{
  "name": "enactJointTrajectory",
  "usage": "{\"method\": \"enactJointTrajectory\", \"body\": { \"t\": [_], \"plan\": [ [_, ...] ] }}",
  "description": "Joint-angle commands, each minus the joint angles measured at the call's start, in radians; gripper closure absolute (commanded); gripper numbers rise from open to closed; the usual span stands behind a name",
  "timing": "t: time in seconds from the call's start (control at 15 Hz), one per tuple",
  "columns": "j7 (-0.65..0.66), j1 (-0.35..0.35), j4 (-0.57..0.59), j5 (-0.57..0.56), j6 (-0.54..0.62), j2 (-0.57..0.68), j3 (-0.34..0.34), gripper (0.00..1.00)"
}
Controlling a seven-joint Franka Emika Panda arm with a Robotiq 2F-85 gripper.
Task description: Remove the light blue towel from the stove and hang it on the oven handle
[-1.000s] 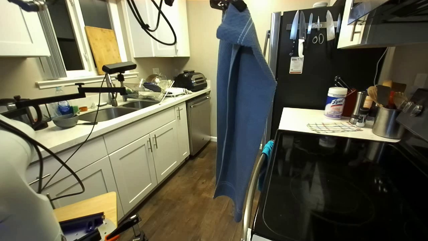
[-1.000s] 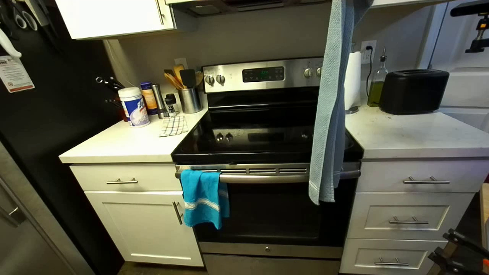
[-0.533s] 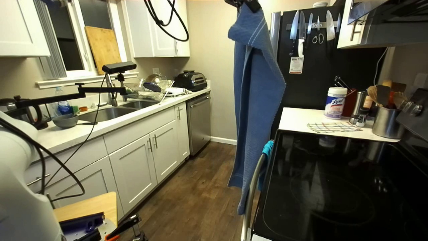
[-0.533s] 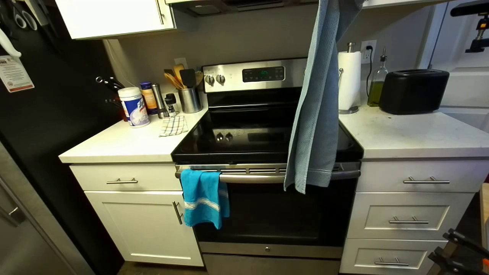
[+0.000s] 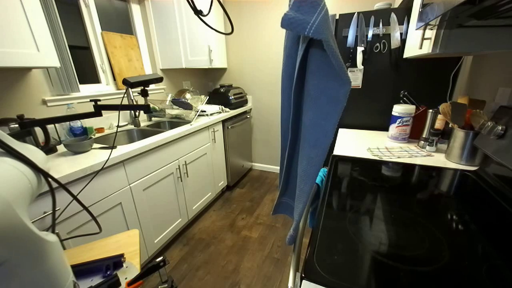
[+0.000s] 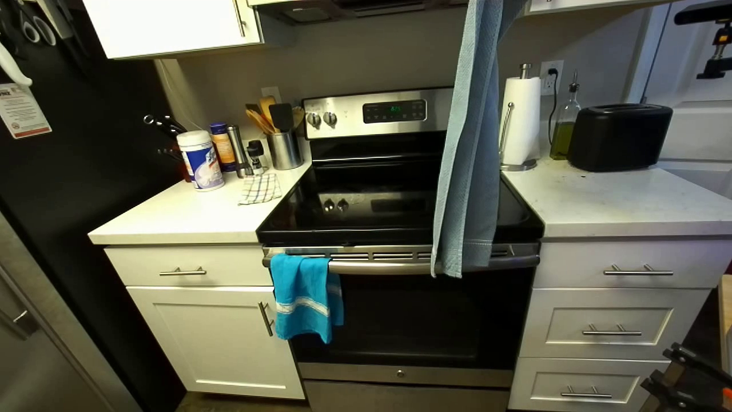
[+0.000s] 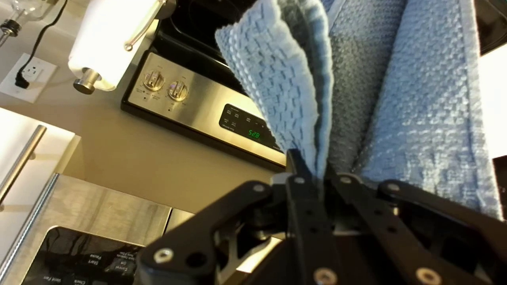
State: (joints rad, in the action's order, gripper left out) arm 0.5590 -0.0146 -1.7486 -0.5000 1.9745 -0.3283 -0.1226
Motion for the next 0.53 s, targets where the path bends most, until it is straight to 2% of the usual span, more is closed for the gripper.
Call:
{"method": "enactJointTrajectory", "body": {
  "t": [0.0,0.47],
  "plan": [
    [0.01,-0.024,0.073,0.046,-0.013,0.047,-0.004,0.98],
    [0.016,-0.039,0.19,0.109,-0.027,0.16,0.033,0.98]
  ]
}}
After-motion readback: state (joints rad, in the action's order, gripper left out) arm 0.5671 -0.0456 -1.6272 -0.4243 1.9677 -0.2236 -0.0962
